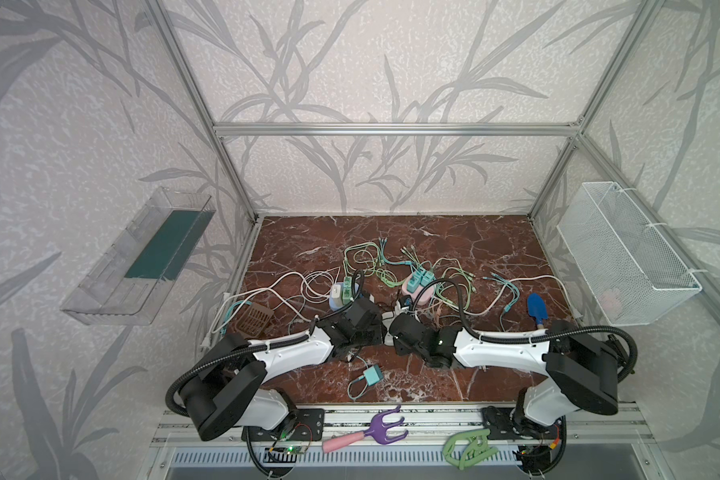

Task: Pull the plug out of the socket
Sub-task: 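Lower the right gripper over the pink adapter while the left gripper grips the strip edge, then close the right gripper on the pink adapter while the left gripper holds the strip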

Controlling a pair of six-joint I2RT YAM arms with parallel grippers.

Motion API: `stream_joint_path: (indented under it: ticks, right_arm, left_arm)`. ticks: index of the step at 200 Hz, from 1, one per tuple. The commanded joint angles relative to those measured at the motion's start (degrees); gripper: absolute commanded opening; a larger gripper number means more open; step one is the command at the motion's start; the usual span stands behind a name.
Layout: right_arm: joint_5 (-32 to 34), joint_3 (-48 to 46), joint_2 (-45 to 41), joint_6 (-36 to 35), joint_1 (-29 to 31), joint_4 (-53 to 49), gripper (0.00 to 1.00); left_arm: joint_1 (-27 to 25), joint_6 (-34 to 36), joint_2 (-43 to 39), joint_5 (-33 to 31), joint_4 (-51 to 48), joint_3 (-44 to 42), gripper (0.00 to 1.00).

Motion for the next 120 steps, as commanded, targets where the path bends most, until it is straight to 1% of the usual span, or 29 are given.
stream_joint_path:
  ticks: [1, 38, 65, 77, 120]
  right_arm:
    - [0.22, 1.82, 1.19, -0.51, -0.38, -1.52, 0.46]
    - [0.71, 2.89, 1.57, -0.89, -0.7, -2.89, 0.45]
    - [0.63, 3.12, 1.83, -1.09, -0.95, -3.25, 0.4]
    - [0.29, 3.29, 2.0, -1.27, -1.04, -3.34, 0.38]
    - [0.03, 4.19, 2.23, -1.97, -1.07, -4.61, 0.37]
  left_arm:
    - [0.53, 1.36, 1.08, -1.17, -0.78, 1.95, 0.37]
    - [0.64, 2.77, 0.72, -2.59, -3.99, 3.68, 0.37]
    - [0.68, 3.23, -0.15, -3.79, -3.11, 3.64, 0.37]
    - [0.74, 3.42, 0.36, -3.26, -2.56, 3.78, 0.38]
    - [0.74, 2.77, 3.98, 0.24, -0.8, 3.61, 0.37]
